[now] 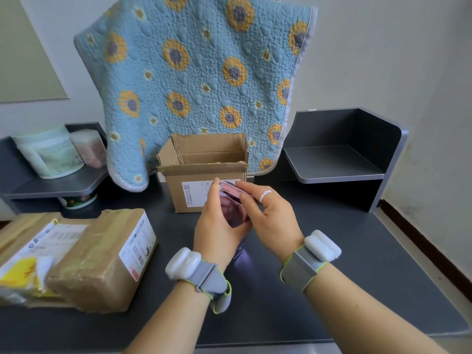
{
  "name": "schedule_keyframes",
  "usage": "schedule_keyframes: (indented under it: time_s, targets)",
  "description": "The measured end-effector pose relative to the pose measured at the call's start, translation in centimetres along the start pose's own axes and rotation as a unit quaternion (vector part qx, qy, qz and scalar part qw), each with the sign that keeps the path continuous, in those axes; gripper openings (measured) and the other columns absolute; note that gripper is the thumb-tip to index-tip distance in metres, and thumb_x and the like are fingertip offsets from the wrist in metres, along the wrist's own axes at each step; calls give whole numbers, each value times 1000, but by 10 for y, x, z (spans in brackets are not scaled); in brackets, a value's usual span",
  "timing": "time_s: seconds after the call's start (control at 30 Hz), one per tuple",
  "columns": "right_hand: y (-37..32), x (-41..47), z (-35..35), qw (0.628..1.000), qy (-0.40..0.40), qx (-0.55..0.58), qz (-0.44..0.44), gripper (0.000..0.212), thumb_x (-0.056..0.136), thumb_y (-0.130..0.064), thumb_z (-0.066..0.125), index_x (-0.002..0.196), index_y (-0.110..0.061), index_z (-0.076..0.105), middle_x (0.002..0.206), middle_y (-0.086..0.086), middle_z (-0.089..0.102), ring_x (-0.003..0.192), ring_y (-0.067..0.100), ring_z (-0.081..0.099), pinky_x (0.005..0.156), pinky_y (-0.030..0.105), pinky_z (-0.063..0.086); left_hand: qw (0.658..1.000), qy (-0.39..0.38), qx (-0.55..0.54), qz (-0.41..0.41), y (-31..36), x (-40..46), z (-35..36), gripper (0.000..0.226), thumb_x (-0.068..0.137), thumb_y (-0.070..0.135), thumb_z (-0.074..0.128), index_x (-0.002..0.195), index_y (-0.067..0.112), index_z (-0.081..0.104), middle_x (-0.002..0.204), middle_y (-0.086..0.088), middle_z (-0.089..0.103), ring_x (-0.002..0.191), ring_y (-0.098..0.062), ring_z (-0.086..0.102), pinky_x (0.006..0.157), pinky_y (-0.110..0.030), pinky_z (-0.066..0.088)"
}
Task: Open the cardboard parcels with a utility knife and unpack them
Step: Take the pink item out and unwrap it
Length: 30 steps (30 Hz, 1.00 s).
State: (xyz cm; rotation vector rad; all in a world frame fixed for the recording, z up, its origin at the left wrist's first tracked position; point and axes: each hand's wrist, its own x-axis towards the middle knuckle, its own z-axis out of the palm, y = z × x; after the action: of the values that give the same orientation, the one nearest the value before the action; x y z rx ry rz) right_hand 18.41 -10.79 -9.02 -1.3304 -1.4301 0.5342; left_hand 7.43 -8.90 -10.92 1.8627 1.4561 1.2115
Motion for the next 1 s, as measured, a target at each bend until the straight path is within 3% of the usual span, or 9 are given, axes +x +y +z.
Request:
schedule_keyframes:
  time_s: [0.17, 0.33, 0.43, 0.53, 0.7, 0.8, 0.9, 1.0]
  targets:
    - [0, -1, -2, 993, -25, -109, -24, 34, 94, -34, 46, 126, -35, 57, 126, -10, 55, 116, 9, 52, 96, 28, 44, 1000, 3, 11, -6, -1, 1, 0, 102, 67, 33, 78, 145, 36, 13, 124, -3, 60, 110, -23, 60, 81, -24, 44]
    - [-2, -4, -4, 956, -86, -277, -50, 46, 93, -52, 34, 138, -45, 35, 142, -14, 39, 128, 13, 39, 95, 38, 45, 998, 4, 39, 43, -2, 0, -2, 90, 75, 27, 68, 143, 43, 12, 115, -5, 61, 105, -24, 58, 79, -24, 40]
    - [-5, -2, -3, 945, -95, -306, -65, 44, 96, -45, 34, 139, -45, 33, 143, -10, 38, 126, 17, 41, 94, 41, 46, 998, -9, 46, 37, -2, 1, -4, 82, 76, 25, 68, 142, 44, 22, 113, -4, 61, 104, -22, 59, 85, -29, 47]
    - [-6, 0, -2, 944, -102, -303, -82, 40, 97, -39, 36, 137, -39, 41, 142, -5, 41, 123, 21, 46, 92, 36, 47, 999, -11, 28, 25, -2, 2, -4, 69, 76, 24, 70, 135, 37, 36, 120, -2, 60, 108, -23, 59, 91, -40, 50]
    - [-2, 0, 0, 973, -61, -204, -89, 31, 94, -24, 52, 124, -24, 61, 133, 1, 53, 116, 20, 55, 96, 32, 45, 999, -26, 0, 33, -5, 5, -7, 70, 70, 25, 76, 130, 32, 41, 117, -3, 63, 105, -21, 62, 91, -42, 52]
    - [4, 2, -4, 992, -8, -111, -51, 19, 87, -17, 62, 105, -15, 70, 109, -4, 63, 99, 14, 61, 89, 27, 48, 996, -71, -52, 32, -10, 7, -11, 75, 68, 27, 79, 129, 46, 39, 123, 3, 59, 110, -13, 58, 96, -33, 48]
    - [6, 9, -14, 1000, 19, -5, 7, 11, 84, -13, 66, 82, -24, 65, 87, -12, 63, 83, 10, 62, 77, 21, 51, 987, -126, -96, 14, -7, 12, -13, 77, 73, 25, 76, 118, 69, 30, 130, 10, 54, 116, -6, 52, 97, -27, 44]
    - [2, 17, -25, 991, 41, 124, 39, 18, 85, -14, 66, 75, -29, 63, 74, -6, 69, 69, 9, 62, 65, 26, 52, 972, -133, -191, -14, -2, 20, -12, 68, 72, 21, 77, 119, 56, 42, 112, 1, 68, 100, -9, 65, 88, -32, 52]
